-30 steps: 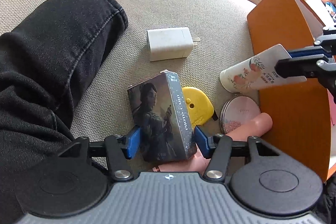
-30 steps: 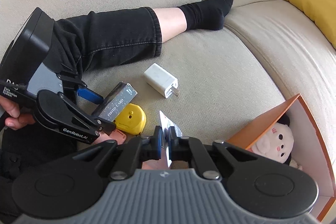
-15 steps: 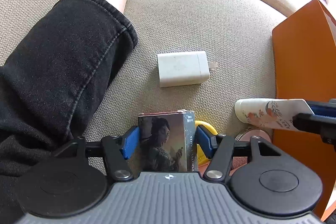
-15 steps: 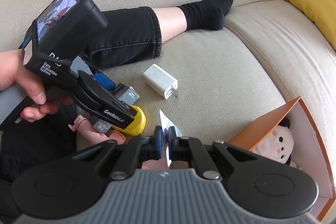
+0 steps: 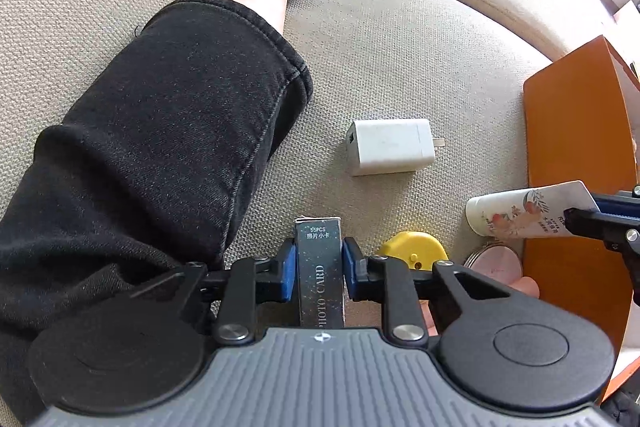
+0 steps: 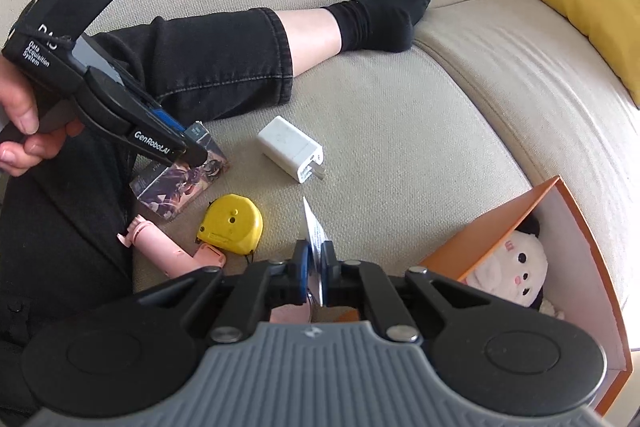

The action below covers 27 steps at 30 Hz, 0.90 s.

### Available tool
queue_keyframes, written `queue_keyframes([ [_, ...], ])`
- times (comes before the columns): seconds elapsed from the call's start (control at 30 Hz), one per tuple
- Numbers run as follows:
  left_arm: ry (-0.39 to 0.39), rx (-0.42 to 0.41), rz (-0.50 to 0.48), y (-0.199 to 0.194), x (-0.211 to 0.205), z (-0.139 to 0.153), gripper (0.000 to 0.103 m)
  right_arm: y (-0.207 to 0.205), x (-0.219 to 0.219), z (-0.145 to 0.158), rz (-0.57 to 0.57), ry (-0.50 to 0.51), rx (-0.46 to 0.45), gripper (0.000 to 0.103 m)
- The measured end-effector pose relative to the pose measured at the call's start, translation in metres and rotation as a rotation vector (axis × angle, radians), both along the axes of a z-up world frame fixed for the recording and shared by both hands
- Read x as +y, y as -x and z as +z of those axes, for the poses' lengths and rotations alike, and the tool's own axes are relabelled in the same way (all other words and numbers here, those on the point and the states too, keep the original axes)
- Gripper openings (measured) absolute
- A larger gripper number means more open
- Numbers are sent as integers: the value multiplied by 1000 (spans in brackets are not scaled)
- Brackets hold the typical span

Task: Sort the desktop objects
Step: 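Lift the photo card box and lotion tube toward the orange box with both tools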

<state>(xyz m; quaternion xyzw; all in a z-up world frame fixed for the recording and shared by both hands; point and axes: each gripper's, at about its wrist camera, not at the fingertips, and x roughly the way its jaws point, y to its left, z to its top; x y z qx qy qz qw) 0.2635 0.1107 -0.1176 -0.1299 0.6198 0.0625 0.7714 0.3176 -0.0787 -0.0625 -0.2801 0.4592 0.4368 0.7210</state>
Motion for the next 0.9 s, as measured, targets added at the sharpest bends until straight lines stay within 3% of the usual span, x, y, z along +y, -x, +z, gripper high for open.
queue_keyframes([
  [0.43,-13,118,-62,-34,0,-24,30,-11,3,-5,-28,2,26,10],
  [0.9,33,14,-134,35,-8,28,26,4,-7,3,-41,9,-11,5],
])
